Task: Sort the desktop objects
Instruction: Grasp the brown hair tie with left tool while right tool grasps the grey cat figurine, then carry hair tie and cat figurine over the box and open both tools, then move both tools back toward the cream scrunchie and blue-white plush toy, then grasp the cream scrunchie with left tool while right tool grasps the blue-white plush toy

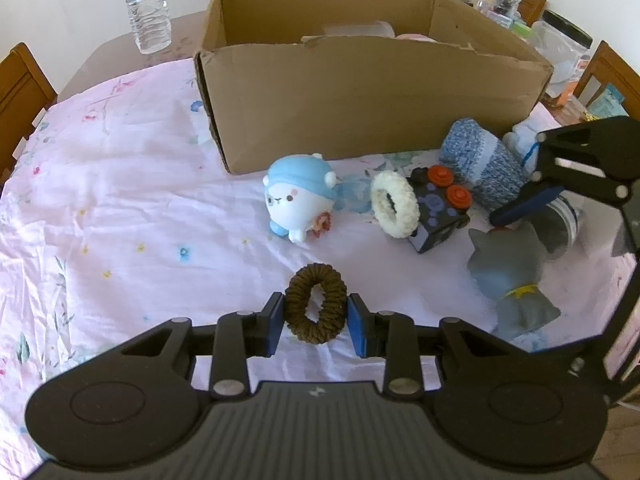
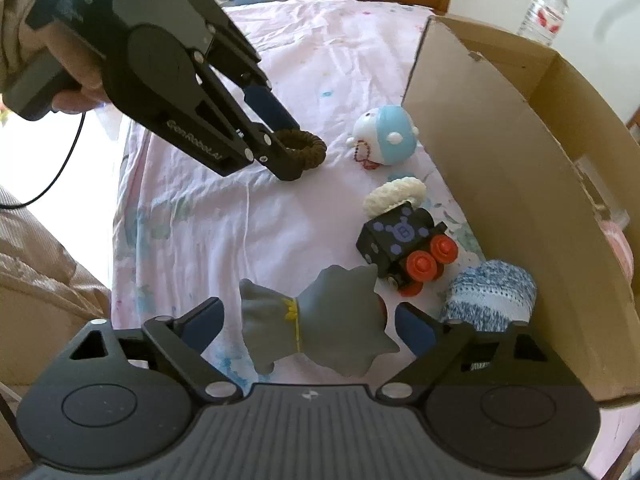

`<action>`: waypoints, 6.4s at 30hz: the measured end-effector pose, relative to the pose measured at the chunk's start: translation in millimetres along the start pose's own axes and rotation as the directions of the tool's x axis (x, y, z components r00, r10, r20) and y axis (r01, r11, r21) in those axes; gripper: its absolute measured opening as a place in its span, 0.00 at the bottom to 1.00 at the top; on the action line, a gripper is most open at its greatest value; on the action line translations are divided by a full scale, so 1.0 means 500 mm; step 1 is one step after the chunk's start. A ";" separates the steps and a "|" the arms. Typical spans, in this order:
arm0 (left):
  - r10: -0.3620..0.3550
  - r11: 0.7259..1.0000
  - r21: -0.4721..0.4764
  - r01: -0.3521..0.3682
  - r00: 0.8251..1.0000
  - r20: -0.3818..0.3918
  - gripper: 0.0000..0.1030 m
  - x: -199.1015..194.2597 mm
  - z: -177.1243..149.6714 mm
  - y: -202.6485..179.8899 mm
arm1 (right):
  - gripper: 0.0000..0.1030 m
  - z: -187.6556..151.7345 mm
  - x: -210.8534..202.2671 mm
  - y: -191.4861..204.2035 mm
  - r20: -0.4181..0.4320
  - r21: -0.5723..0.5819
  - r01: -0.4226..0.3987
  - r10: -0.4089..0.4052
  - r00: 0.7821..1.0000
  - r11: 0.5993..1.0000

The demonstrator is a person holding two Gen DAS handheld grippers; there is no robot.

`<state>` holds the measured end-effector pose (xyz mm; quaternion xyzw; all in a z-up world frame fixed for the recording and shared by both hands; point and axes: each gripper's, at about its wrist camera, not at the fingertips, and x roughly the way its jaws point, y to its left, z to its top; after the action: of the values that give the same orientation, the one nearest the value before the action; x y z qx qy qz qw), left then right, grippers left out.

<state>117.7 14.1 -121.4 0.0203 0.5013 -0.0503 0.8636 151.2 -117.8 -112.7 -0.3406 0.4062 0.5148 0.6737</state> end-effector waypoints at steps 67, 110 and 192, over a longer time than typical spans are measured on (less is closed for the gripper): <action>-0.136 0.966 0.244 0.081 0.967 0.217 0.31 -0.108 0.311 0.041 | 0.76 0.094 -0.229 -0.181 0.112 0.274 0.355 -0.396 0.911 0.894; -0.089 0.956 0.292 0.017 0.968 0.234 0.83 -0.127 0.244 0.040 | 0.87 0.066 -0.209 -0.138 0.133 0.360 0.302 -0.369 0.920 0.883; -0.367 0.575 0.769 0.279 0.928 -0.062 0.35 0.061 0.099 -0.043 | 0.87 0.072 -0.008 -0.078 -0.028 0.053 0.095 -0.094 0.995 0.994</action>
<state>173.4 -13.6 -123.1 0.2895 0.3817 -0.4153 0.7733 195.5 -97.0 -91.5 -0.3476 0.4120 0.4669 0.7010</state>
